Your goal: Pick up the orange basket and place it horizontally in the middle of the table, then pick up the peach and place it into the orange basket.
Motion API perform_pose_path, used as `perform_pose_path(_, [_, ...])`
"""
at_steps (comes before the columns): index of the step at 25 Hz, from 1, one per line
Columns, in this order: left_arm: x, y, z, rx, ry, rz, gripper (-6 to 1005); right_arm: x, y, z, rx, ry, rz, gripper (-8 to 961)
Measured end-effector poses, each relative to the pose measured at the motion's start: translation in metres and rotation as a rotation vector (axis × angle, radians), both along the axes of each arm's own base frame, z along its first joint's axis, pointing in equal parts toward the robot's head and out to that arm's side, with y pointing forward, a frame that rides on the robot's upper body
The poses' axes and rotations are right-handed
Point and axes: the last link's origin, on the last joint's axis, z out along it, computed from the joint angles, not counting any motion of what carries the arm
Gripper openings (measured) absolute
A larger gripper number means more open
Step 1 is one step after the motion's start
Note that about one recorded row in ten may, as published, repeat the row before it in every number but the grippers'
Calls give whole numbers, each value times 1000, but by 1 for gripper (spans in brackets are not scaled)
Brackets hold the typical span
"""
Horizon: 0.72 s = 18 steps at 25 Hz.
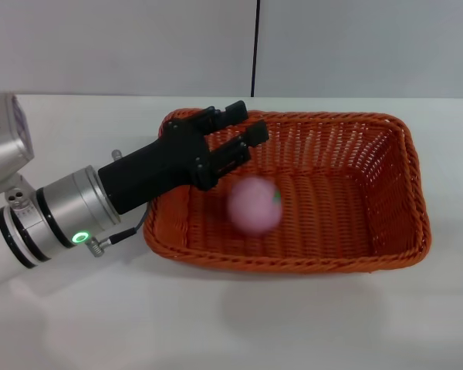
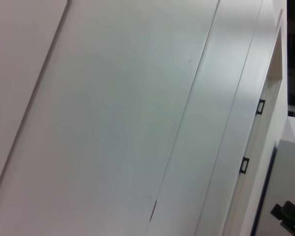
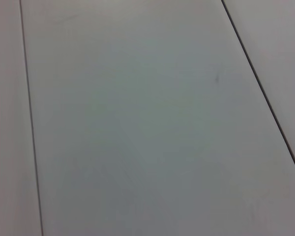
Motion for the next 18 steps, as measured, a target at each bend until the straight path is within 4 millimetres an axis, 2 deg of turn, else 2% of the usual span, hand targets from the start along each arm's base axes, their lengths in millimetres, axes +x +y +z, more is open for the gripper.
perform_pose_path(4, [-7,-2,4,13,5,20,500,-2,4,0,1,0,6,504])
perform_pose_path(7, [-25,-2,18,84,6,85,590,-1,7,0,16,10,-6,505])
perform_pose_path(10, [-53,-4,41,226,10,193,685,-1,9,-2,27,28,-22,506])
perform_pose_path(12, [-87,-14,68,439,1,345,749,1,10,-4,53,55,-51,506])
perform_pose_path(13, [-87,-14,68,439,1,345,782,1,10,-4,53,55,-51,506])
perform_pose_path(14, [-97,-19,76,512,-1,394,814,2,9,-6,72,73,-73,507])
perform_pose_path(17, [-123,-37,98,711,-7,528,813,4,9,-9,107,95,-114,507])
perform_pose_path(18, [-123,-37,98,711,-7,528,813,4,9,-9,107,95,-114,507])
